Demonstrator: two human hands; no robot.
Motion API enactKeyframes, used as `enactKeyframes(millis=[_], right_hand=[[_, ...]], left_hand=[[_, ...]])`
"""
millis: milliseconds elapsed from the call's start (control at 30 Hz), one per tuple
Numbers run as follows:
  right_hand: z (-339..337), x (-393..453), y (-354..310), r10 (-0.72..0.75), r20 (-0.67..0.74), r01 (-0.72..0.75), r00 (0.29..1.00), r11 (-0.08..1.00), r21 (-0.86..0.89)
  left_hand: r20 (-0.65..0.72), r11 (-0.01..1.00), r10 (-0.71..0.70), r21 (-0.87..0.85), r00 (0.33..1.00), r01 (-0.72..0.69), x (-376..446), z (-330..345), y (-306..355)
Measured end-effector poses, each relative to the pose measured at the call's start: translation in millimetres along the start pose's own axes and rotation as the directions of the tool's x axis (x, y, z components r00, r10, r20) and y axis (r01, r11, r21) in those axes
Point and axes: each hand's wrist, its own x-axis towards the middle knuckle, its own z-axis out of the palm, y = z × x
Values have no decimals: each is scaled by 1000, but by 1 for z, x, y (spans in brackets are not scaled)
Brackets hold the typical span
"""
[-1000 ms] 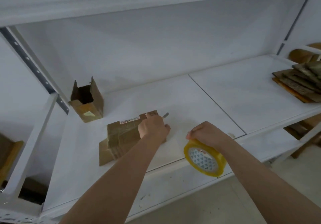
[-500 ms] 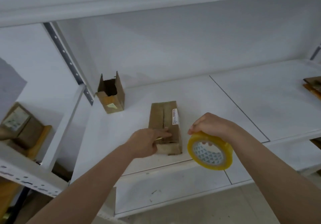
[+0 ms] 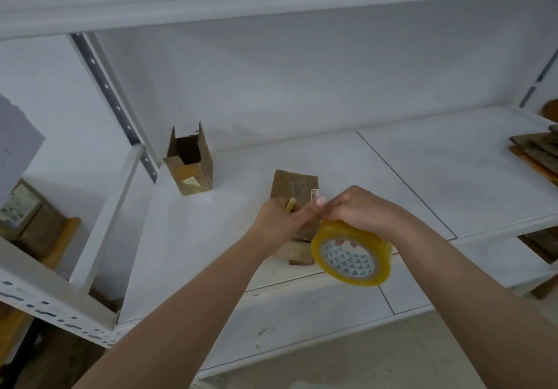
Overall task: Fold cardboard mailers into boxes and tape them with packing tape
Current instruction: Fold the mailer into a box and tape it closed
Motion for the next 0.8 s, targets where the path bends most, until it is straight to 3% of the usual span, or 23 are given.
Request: enactKeyframes(millis=[267, 500, 800], right_hand=[[3, -1, 2, -17, -12, 18, 1000, 995, 100], [4, 0, 3, -14, 98, -5, 995, 982, 191], [-12, 1, 16, -119, 85, 75, 989, 913, 402]], left_hand=[[55, 994, 57, -102, 997, -51, 0, -4, -1], [-63, 996, 89, 13, 994, -88, 4, -10, 0], [-197, 998, 57, 45, 979, -49, 6, -22, -13]])
